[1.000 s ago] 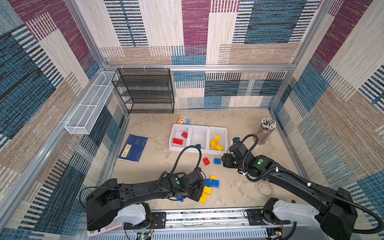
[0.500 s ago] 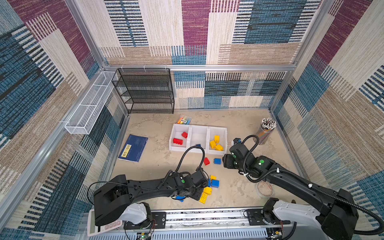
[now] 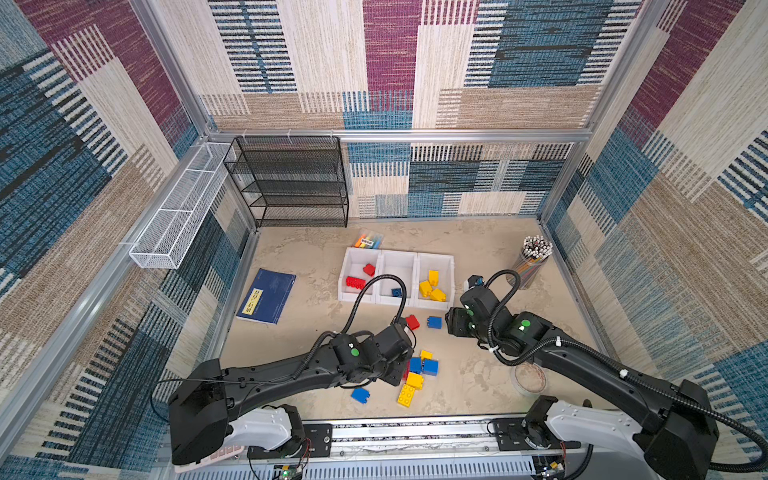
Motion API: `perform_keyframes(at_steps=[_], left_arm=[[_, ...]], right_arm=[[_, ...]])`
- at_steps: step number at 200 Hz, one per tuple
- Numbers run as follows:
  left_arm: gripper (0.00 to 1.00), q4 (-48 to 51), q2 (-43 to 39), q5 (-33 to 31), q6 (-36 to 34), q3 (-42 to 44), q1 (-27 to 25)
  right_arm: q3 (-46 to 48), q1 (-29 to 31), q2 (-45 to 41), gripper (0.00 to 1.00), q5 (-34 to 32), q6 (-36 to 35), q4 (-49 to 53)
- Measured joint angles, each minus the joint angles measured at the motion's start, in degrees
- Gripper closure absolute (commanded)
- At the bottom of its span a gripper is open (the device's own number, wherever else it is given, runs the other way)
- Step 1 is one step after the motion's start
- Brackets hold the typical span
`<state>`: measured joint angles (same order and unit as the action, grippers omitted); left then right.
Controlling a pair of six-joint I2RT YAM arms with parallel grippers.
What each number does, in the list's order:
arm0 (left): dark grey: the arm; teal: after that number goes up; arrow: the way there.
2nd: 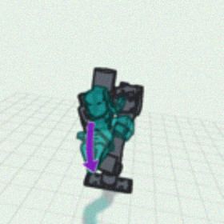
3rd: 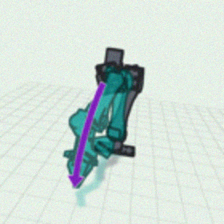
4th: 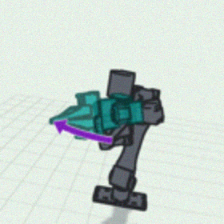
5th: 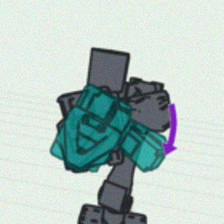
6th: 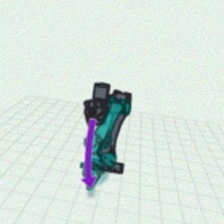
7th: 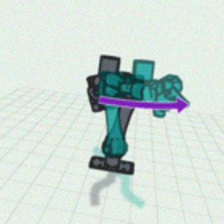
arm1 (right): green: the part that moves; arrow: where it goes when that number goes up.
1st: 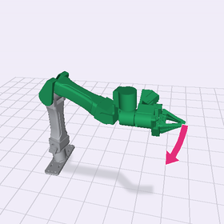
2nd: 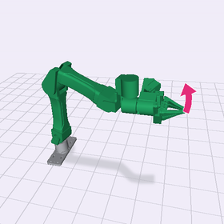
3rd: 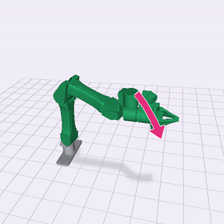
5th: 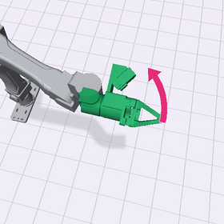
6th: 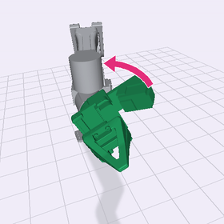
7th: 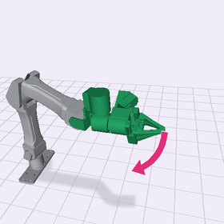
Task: Sort the legos into containers by color
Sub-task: 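Carry the blue brick into the middle compartment and release it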
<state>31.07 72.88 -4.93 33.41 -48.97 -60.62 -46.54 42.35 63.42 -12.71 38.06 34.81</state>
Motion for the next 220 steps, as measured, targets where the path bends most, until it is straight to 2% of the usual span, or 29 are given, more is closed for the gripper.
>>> perform_keyframes(at_steps=[37,59,88,167,198,220], left_arm=[[0.55,-0.31,1.60,0.68,-6.43,-5.81,10.38],[0.55,-1.11,7.26,1.29,-10.56,-11.43,15.96],[0.55,-1.68,16.87,4.00,-14.82,-20.11,20.52],[0.54,-0.35,39.91,5.33,-19.65,-41.79,25.90],[0.52,1.38,44.94,5.25,-21.07,-46.84,26.73],[0.45,2.05,46.88,5.16,-21.59,-49.27,27.12]], right_arm=[[0.00,0.00,-0.07,0.33,-0.35,0.00,0.26],[-0.24,0.00,-0.46,0.33,-0.39,0.00,0.90],[-0.46,0.00,-0.94,0.33,-0.83,0.02,1.22],[-0.72,0.00,-1.40,0.34,-1.36,0.90,2.80],[-0.72,0.00,-2.27,0.34,-1.36,1.07,3.23],[-0.81,0.00,-2.43,0.34,-1.36,1.07,3.85]])
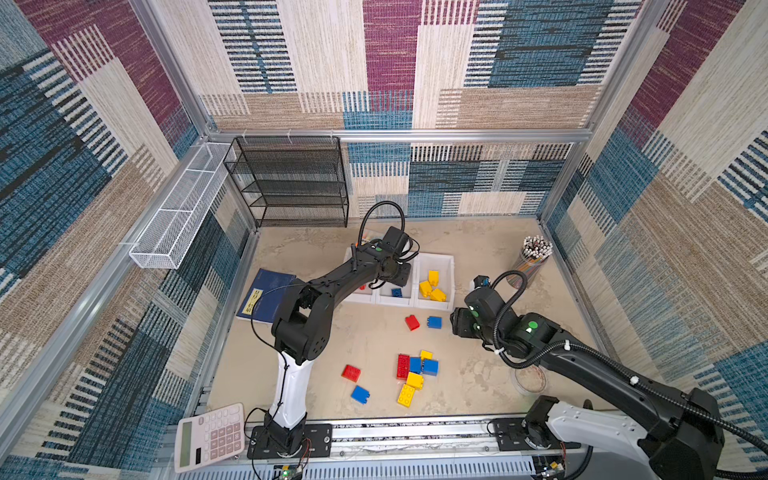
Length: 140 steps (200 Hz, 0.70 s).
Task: Sort the legos into containers by color
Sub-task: 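Carry the blue brick into the middle compartment and release it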
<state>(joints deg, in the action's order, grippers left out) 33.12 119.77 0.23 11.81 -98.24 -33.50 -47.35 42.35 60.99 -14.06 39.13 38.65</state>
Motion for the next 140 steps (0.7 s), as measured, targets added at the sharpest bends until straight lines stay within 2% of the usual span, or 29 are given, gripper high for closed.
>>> perform_keyframes(at_steps=[28,66,140], left_arm=[[0.39,0.96,1.57,0.09,0.00,-2.60,0.09],[0.39,1.22,-0.24,0.17,0.00,-0.50,0.07],[0.37,-3.43,-21.53,1.46,0.55,21.20,0.07]], right_arm=[[-0.42,0.00,-0.13,0.33,0.00,0.00,0.31],[-0.48,0.00,-0.66,0.33,-0.02,0.00,1.09],[0.55,0.00,-0.76,0.33,-0.02,0.26,1.46]])
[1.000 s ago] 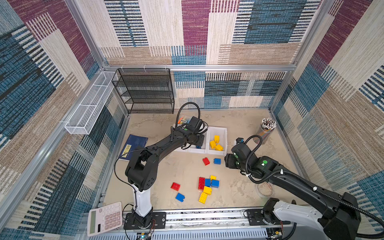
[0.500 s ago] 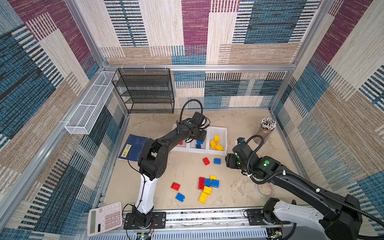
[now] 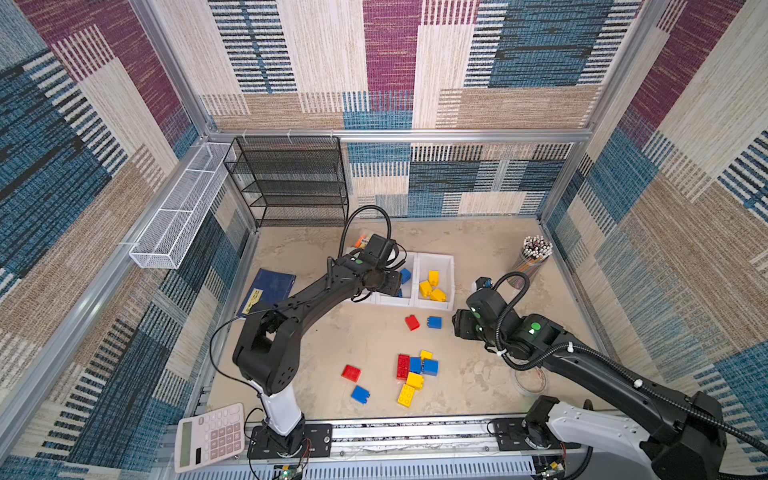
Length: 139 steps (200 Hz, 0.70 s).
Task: Sort the legos into containers by color
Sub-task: 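Carry the blue brick into the middle compartment and release it, then withdraw the left gripper toward the robot while the right gripper moves over the pile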
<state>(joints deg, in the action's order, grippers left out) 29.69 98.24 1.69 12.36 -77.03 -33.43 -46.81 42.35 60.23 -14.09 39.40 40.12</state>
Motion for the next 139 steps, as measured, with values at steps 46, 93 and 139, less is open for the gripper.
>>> perform_keyframes(at_steps=[46,93,139], left_arm=[[0.37,-1.99,-13.90,-0.02,4.31,14.23,0.04],[0.36,-2.29,-28.57,-0.20,9.60,27.93,0.04],[0.35,-0.52,-39.93,-1.62,13.31,35.47,0.04]], right_arm=[[2.14,0.00,2.40,0.33,0.15,-0.02,-0.85],[2.34,0.00,8.33,0.34,0.87,-0.52,-4.02],[2.16,0.26,11.91,0.35,2.49,-0.74,-7.02]])
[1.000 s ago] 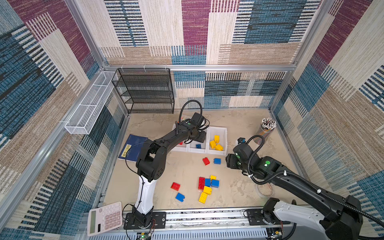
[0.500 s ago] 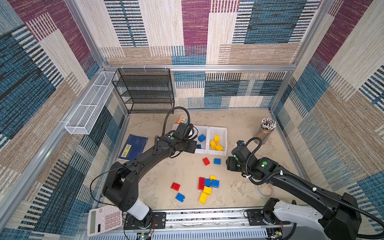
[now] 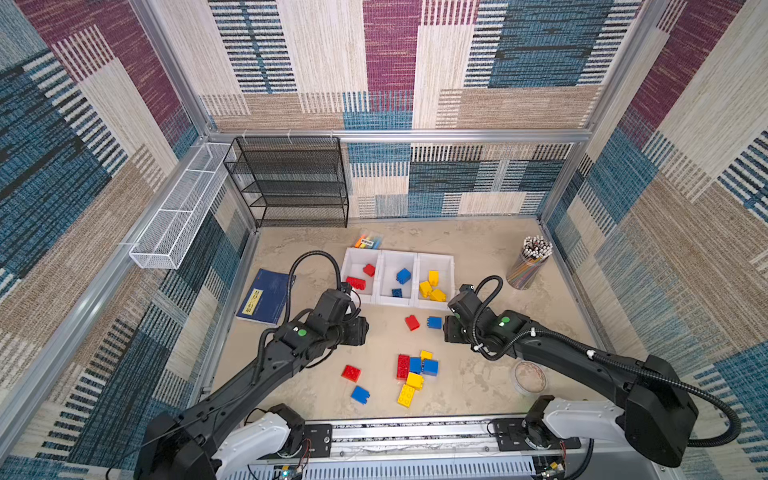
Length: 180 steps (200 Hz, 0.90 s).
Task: Sort the legos into containers by color
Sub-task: 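Withdraw the left gripper toward the robot while the right gripper moves over the pile, then lower the right gripper onto a tall red brick and grasp it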
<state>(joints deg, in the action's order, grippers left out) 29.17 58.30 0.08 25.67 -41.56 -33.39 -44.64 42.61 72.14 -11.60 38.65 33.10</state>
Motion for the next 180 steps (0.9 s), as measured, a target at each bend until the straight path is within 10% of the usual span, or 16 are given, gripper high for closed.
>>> perform_keyframes(at_steps=[180], left_arm=[[0.34,10.43,-17.05,-5.84,7.61,8.15,0.00]], right_arm=[[-12.02,22.08,20.26,0.43,4.13,4.87,-3.30]])
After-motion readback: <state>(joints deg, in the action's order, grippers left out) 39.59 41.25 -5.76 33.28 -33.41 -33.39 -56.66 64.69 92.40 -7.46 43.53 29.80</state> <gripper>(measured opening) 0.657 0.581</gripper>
